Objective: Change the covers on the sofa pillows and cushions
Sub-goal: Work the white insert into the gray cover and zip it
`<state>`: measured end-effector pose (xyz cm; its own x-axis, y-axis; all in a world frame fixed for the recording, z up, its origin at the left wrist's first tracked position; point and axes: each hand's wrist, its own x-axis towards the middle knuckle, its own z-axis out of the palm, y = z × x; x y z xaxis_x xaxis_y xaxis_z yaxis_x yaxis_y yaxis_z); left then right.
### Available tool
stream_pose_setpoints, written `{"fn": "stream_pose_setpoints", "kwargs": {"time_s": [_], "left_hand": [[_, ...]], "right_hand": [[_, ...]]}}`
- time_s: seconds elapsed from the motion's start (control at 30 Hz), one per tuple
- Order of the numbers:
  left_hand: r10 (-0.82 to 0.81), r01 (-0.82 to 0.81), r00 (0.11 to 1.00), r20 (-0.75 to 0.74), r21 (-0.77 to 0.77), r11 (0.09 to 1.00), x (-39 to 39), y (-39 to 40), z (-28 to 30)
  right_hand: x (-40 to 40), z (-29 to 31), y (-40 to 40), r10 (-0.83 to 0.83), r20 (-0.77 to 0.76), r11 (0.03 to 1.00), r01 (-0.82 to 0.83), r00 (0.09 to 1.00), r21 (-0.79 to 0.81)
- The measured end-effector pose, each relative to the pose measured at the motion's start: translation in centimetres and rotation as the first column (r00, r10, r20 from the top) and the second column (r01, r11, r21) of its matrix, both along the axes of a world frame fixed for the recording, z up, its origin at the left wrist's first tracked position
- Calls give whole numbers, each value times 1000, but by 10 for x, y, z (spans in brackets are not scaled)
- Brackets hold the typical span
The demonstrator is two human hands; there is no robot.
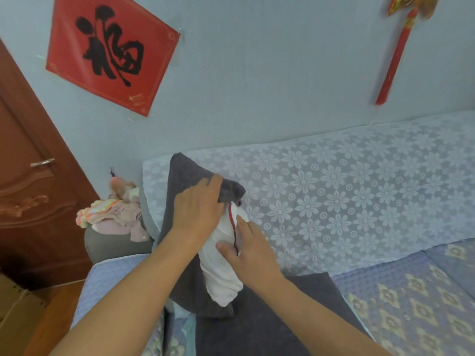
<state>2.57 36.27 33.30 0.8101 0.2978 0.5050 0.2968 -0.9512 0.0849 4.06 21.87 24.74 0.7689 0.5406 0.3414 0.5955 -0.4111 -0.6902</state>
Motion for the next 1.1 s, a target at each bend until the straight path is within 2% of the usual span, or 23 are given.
{"fn": "stream_pose_setpoints", "kwargs": {"time_s": [0.1,0.17,0.2,0.27,0.33,0.4,0.43,0.47,0.57,0.63,0.7,0.73,0.77,0.8,0.83,0.87,0.9,0.93,0.97,1.0,1.03,1.07,1.1], "left_hand": [[-15,15,1000,6,-181,983,-6,5,7],[-30,34,999,20,-226,974,-13,-5,11],[-55,63,998,42,-228,972,-17,-16,12],[-79,118,987,141,-294,949,-27,-37,15],[23,134,955,297,-497,857,-34,-32,31],[162,169,904,396,-679,714,-39,-7,55],[204,208,881,426,-738,641,-40,4,69],[233,261,856,462,-775,576,-40,12,84],[269,452,765,586,-785,424,-35,2,121],[272,605,673,688,-724,333,-38,-23,139],[279,767,561,779,-617,178,-48,-47,149],[311,816,515,799,-568,105,-53,-59,146],[366,846,480,797,-531,47,-59,-72,141],[432,859,452,781,-512,27,-67,-79,130],[486,856,439,756,-516,30,-77,-89,118],[524,806,464,714,-586,84,-87,-92,96],[544,690,539,643,-708,154,-100,-88,69],[551,473,648,526,-845,251,-113,-78,33],[538,144,773,336,-919,367,-127,-68,-2],[479,-199,875,77,-844,498,-141,-59,-37],[409,-427,891,-195,-664,614,-154,-52,-67],[353,-524,844,-403,-480,704,-166,-53,-90],[312,-544,795,-520,-383,747,-176,-59,-104]], "right_hand": [[0,-9,15,-95,128,994,101,987,-40],[2,-6,32,-148,146,986,157,978,-50],[5,-2,43,-188,131,982,190,973,-4],[13,22,56,-227,12,955,220,974,198],[19,50,57,-132,-110,899,166,985,404],[12,78,47,-46,63,874,10,997,486],[12,87,44,-5,174,867,-82,985,491],[13,99,44,44,211,861,-144,977,488],[20,142,35,87,130,898,-134,988,418],[32,165,12,62,29,927,-68,998,370],[36,183,-15,71,33,913,-78,997,401],[35,189,-26,35,128,910,-85,991,405],[32,193,-33,-32,301,912,-95,953,398],[28,196,-37,-90,482,925,-106,872,365],[22,192,-40,-99,609,942,-122,787,312],[17,178,-39,-68,692,965,-130,719,230],[11,156,-40,5,728,982,-141,685,126],[3,128,-41,106,714,988,-156,692,4],[-7,94,-43,211,650,977,-169,730,-127],[-19,58,-48,312,536,942,-181,784,-283],[-30,25,-53,392,383,873,-208,837,-440],[-41,-2,-58,448,226,783,-257,865,-567],[-50,-23,-62,493,128,700,-304,861,-646]]}}
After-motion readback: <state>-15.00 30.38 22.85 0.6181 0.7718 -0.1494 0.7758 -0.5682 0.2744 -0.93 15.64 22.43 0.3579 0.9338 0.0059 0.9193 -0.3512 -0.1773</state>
